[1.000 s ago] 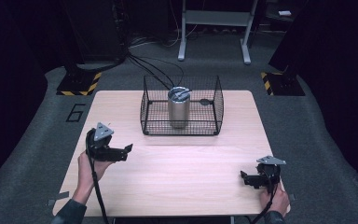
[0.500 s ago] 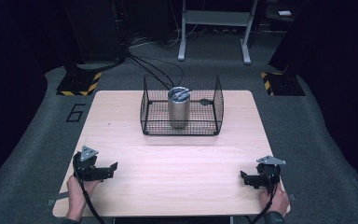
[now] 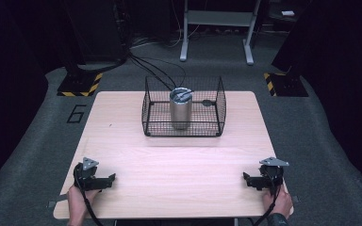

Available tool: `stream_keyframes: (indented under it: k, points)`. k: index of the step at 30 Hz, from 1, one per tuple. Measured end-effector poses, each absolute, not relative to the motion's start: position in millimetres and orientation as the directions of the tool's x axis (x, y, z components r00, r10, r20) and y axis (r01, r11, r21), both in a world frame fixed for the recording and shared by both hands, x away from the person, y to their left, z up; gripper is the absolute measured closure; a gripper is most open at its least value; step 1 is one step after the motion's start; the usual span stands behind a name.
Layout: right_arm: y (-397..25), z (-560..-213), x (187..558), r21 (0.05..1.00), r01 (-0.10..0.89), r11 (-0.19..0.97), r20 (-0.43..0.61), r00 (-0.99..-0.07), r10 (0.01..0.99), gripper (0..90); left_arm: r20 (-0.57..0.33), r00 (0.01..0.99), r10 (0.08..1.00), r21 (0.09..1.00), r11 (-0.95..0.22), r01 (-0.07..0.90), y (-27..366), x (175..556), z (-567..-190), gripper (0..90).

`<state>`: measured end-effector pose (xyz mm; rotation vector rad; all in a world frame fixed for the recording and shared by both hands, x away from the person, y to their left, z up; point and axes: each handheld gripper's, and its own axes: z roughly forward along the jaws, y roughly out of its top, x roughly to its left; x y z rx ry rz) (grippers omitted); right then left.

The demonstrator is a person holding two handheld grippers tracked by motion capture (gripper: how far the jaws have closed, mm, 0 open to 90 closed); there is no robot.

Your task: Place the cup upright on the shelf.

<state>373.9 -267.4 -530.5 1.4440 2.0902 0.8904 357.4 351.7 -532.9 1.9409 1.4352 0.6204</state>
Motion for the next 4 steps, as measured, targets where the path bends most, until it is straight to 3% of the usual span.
stream_keyframes:
  k: [4]
  points:
    - [-267.6, -530.5, 374.1, 0.721, 0.648, 0.246, 0.0, -0.355, 0.935, 0.0, 0.004, 0.293, 0.956, 0.725, -0.205, 0.657, 351.9, 357.5, -532.6, 0.0]
